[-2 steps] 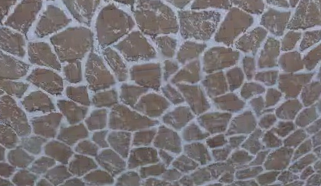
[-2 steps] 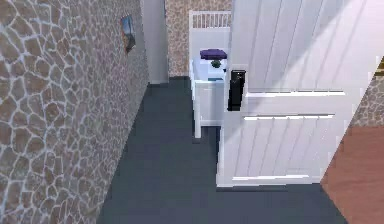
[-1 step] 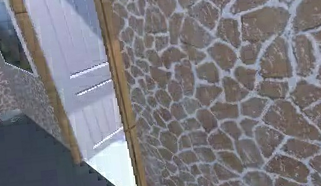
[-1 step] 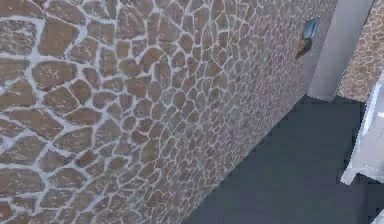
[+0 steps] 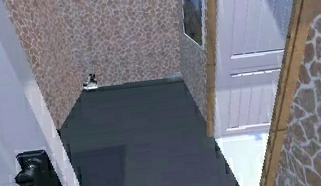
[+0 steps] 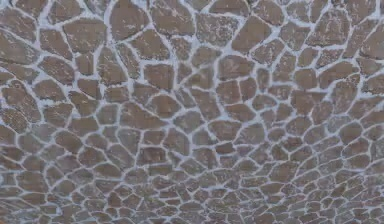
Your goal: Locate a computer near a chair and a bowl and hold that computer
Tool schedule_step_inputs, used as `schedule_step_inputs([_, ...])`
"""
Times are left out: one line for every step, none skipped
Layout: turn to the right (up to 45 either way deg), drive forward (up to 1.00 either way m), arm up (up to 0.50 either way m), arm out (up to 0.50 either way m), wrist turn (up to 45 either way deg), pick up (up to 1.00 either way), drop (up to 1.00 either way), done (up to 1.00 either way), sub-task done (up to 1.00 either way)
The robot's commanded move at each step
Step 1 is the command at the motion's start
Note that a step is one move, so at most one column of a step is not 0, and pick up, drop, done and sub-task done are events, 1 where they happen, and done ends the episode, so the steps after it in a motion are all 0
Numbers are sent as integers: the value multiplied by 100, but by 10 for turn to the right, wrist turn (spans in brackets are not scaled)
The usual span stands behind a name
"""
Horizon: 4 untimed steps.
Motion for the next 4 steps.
schedule_step_inputs([0, 30, 0, 0, 0, 0, 0, 0, 0])
schedule_step_inputs([0, 60, 0, 0, 0, 0, 0, 0, 0])
schedule_step_inputs([240, 0, 0, 0, 0, 0, 0, 0, 0])
schedule_step_inputs([0, 55, 0, 0, 0, 0, 0, 0, 0])
